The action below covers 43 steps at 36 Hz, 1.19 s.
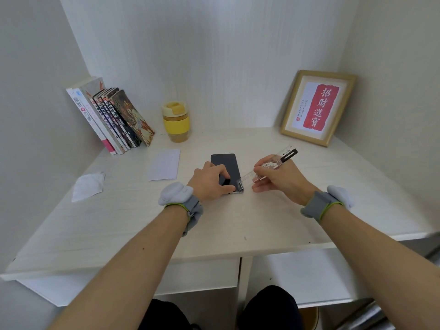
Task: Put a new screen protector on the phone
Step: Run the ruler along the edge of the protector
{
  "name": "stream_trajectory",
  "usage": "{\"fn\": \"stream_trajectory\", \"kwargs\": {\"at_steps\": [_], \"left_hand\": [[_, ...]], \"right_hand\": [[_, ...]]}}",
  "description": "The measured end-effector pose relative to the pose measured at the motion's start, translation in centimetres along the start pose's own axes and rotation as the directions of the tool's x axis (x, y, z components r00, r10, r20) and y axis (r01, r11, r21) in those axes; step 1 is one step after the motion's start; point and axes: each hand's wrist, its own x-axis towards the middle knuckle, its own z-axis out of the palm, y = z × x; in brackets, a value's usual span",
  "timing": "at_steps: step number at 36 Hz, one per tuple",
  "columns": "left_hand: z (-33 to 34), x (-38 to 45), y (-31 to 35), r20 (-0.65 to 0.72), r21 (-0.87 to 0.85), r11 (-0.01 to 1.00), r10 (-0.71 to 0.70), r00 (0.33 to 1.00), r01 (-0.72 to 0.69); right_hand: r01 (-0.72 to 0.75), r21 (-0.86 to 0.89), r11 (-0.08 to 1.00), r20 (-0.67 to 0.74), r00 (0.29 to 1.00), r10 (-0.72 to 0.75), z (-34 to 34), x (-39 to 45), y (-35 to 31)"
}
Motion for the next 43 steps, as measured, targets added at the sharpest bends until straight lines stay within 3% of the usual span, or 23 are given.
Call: {"fn": "stream_trajectory", "kwargs": {"at_steps": [7, 15, 20, 26, 43], "left_hand": [[-0.2, 0.0, 0.2, 0.006, 0.015, 1.000, 0.007, 1.000, -0.007], [0.2, 0.1, 0.1, -0.051, 0.014, 1.000, 0.020, 0.998, -0.020], [0.3, 0.3, -0.2, -0.053, -0.011, 1.000, 0.018, 0.998, -0.019], [0.3, 0.4, -0.5, -0.036, -0.039, 0.999, 0.014, 0.999, -0.015], [0.4, 0.5, -1.2, -0.052, -0.039, 0.999, -0.022, 0.998, 0.020]], "right_hand": [[-0.100, 0.205, 0.974, -0.129, 0.983, 0.128, 0.0, 0.5, 0.4], [-0.246, 0.163, 0.955, -0.129, 0.955, 0.268, 1.2, 1.7, -0.2], [-0.308, -0.107, 0.945, -0.067, 0.951, 0.303, 3.3, 2.2, -0.5], [-0.246, -0.363, 0.899, -0.090, 0.969, 0.229, 4.3, 3.0, -0.9], [-0.309, -0.473, 0.825, -0.154, 0.951, 0.268, 5.0, 2.4, -1.8]]}}
